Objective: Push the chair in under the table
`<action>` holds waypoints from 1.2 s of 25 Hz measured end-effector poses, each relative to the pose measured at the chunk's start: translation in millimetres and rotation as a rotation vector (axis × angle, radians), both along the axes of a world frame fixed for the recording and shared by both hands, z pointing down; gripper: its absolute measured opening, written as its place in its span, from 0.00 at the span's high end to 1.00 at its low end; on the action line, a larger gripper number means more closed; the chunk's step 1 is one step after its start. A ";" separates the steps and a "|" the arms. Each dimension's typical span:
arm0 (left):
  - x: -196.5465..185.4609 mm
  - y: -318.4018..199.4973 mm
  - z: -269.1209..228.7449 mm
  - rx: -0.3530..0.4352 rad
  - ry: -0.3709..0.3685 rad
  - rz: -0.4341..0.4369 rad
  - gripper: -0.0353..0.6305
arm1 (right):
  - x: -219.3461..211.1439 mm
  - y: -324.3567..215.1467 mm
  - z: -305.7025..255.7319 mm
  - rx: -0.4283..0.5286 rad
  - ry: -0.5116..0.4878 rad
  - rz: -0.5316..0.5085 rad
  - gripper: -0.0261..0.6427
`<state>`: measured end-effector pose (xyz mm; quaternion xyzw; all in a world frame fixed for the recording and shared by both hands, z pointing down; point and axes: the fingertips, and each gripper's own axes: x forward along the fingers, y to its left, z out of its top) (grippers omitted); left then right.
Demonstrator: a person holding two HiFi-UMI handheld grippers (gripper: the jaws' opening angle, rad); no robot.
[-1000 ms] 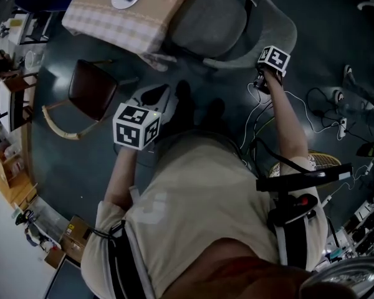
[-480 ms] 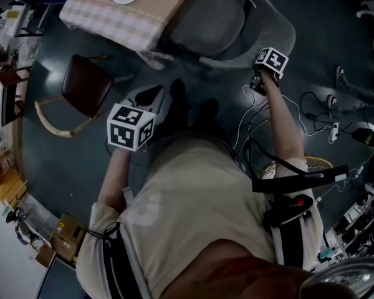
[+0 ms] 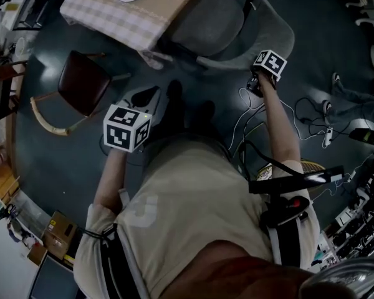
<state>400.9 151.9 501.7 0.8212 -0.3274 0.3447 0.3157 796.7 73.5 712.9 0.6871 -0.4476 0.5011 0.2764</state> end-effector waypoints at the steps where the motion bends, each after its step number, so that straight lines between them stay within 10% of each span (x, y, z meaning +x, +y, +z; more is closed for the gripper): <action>1: -1.6 -0.4 -0.1 0.000 0.003 -0.003 0.94 | -1.3 0.2 -0.5 -0.001 0.001 0.003 0.73; 30: -23.0 -4.4 4.2 -0.002 0.014 -0.060 0.94 | -20.5 6.5 4.0 0.005 -0.132 -0.144 0.66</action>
